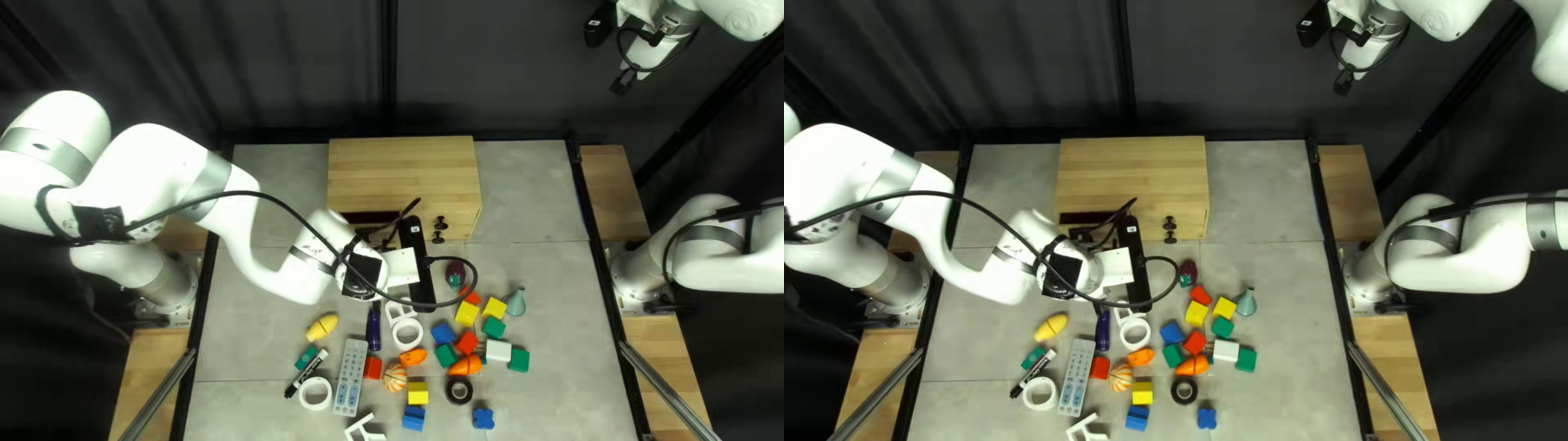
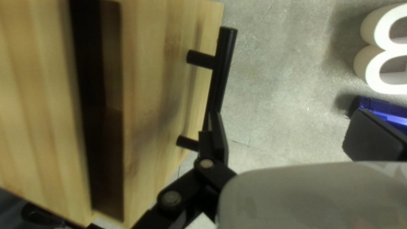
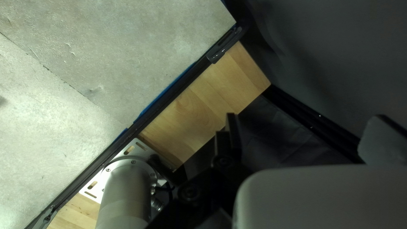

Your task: Open drawers and place objects into drawer and close

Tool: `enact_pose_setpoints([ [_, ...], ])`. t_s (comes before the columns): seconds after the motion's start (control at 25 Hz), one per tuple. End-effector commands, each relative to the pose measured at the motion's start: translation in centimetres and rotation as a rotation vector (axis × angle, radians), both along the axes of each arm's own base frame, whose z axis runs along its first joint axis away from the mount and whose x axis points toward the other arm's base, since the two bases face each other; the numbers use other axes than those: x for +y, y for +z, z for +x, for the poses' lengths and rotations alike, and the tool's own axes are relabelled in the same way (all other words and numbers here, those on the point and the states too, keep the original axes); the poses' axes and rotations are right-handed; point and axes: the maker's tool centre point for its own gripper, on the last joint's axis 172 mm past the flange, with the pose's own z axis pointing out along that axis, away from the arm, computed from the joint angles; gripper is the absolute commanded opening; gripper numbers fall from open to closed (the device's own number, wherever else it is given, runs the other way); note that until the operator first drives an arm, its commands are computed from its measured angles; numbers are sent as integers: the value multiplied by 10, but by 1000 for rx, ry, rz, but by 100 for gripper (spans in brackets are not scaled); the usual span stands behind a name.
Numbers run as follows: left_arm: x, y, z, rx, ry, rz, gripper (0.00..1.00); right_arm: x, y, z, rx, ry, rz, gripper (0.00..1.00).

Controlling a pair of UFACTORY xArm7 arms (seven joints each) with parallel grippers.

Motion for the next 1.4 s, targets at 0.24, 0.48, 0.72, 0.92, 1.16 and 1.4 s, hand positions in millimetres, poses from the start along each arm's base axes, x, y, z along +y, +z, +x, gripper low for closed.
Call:
enact_pose_setpoints([
  [0.24,-6,45,-19,-16,-5,-156,100,0,0,0,0,0,0,100],
  [0.48,9,48,-18,2,-55,-237,100,0,0,0,0,0,0,100],
  [0.72,14,44,-4,7,-97,-271,100,0,0,0,0,0,0,100],
  [0.92,13,46,-1,1,-105,-279,100,0,0,0,0,0,0,100],
  [1.16,13,46,-1,1,-105,-279,100,0,0,0,0,0,0,100],
  [1.4,13,46,-1,1,-105,-279,100,0,0,0,0,0,0,100],
])
